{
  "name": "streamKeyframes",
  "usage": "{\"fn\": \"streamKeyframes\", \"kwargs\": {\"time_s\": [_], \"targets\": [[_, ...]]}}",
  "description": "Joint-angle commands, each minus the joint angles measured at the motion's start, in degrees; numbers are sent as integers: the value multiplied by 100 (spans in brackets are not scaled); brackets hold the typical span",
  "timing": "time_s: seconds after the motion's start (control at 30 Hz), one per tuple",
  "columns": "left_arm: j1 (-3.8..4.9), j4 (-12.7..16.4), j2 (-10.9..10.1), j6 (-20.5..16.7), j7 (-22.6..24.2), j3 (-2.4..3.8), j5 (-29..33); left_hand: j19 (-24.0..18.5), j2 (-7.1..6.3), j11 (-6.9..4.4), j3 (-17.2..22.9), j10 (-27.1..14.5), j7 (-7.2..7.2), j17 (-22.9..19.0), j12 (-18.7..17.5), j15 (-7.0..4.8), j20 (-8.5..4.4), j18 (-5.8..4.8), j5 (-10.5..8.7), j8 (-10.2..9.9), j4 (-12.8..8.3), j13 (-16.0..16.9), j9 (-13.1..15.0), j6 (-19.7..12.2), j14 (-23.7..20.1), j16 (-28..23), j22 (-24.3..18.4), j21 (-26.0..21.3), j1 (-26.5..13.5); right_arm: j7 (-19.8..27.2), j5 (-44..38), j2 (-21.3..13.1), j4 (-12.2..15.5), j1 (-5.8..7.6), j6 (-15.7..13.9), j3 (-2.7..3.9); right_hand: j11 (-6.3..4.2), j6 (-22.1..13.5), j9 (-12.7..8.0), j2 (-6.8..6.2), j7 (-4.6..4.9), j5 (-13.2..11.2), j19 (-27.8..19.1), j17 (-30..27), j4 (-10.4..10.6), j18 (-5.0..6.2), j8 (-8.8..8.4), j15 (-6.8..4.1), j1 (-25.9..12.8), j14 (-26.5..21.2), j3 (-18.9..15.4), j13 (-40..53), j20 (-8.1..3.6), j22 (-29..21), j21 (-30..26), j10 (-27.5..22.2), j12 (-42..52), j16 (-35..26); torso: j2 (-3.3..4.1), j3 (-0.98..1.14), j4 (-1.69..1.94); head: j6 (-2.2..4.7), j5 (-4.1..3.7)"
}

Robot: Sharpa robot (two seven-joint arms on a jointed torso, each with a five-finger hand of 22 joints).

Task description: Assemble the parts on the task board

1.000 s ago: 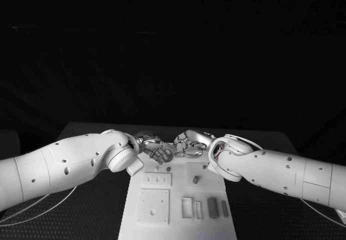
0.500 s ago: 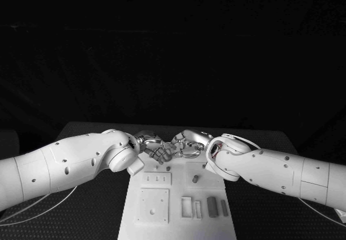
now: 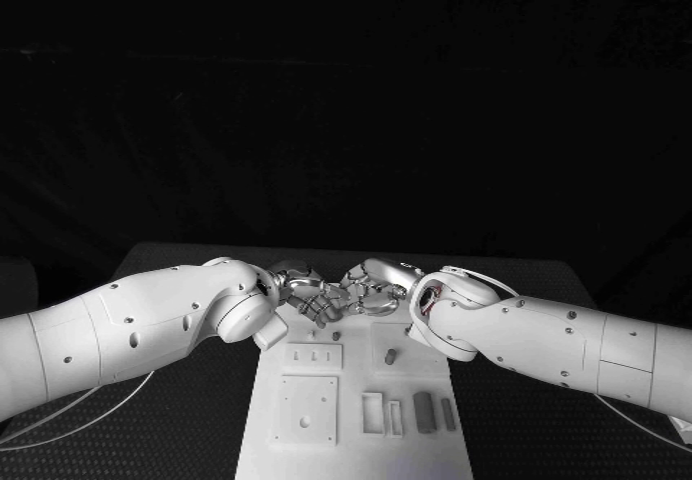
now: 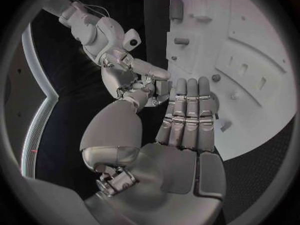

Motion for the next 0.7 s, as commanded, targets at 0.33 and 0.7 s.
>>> {"fn": "streamKeyframes", "kwargs": {"time_s": [0.33,0.7], "targets": [[7,0,84,106,63,12,51,134,334,-89,94,211,-79,180,9,-96,-108,31,8,75,-394,117,-10,262,199,5,104,10,202,-1,-82,62,20,-8,113,-2,-41,784,3,-9,1,10,2,-9,7,432,20,-39,50,8,-31,-7,-30,81,24,-9,18,2,2,1,-5,-21,0],[6,2,100,79,51,12,50,196,300,-121,154,289,-116,314,-13,-134,-157,8,215,62,-547,197,-47,372,276,-44,176,8,157,-29,-102,89,-10,-9,158,-2,-43,784,10,-10,-1,10,4,-4,5,432,21,-41,52,10,-32,-7,-32,80,23,-8,20,3,-3,-1,-1,-35,-4]]}}
